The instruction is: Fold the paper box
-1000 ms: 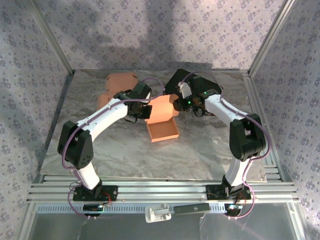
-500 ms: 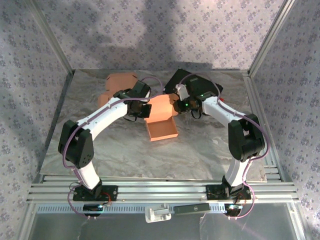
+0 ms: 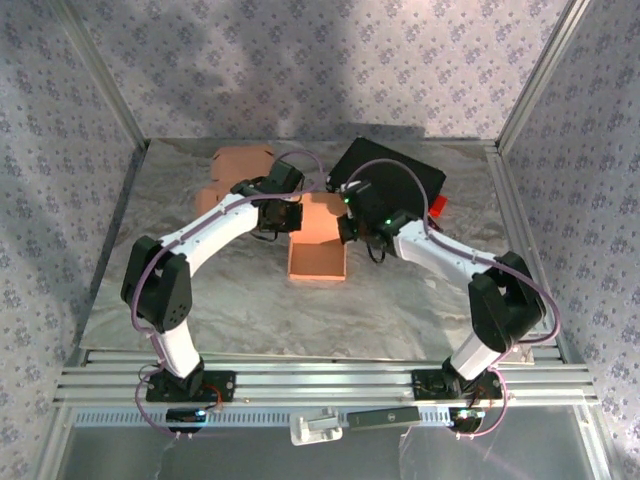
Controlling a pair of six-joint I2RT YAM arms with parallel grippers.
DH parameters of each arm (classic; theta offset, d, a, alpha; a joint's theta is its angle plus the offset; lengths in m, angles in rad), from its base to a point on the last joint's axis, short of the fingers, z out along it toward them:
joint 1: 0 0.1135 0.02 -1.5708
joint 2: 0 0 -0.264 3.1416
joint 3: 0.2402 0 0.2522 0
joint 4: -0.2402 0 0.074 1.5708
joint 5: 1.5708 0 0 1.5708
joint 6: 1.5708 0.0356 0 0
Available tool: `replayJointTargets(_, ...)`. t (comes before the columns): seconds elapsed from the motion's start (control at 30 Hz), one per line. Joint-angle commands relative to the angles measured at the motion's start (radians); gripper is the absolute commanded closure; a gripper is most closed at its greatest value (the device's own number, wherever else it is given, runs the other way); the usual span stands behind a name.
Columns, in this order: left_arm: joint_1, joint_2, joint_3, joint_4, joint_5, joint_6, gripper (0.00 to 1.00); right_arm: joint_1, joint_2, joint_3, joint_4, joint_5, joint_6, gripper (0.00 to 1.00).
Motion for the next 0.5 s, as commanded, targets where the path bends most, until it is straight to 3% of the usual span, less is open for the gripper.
replayJointTargets(0.0,0.009,-0.01,-0.049,0.086,-0.028,-0.075,1.0,0.03,-0.055,-0.067,0.081,0.195,0.157,1.0)
replayJointTargets(0.47,-0.037,-0.206,-0.38,0.498,-0.003,-0.097,1.0,0.118,-0.161,-0.355,0.508,0.289,0.149,1.0)
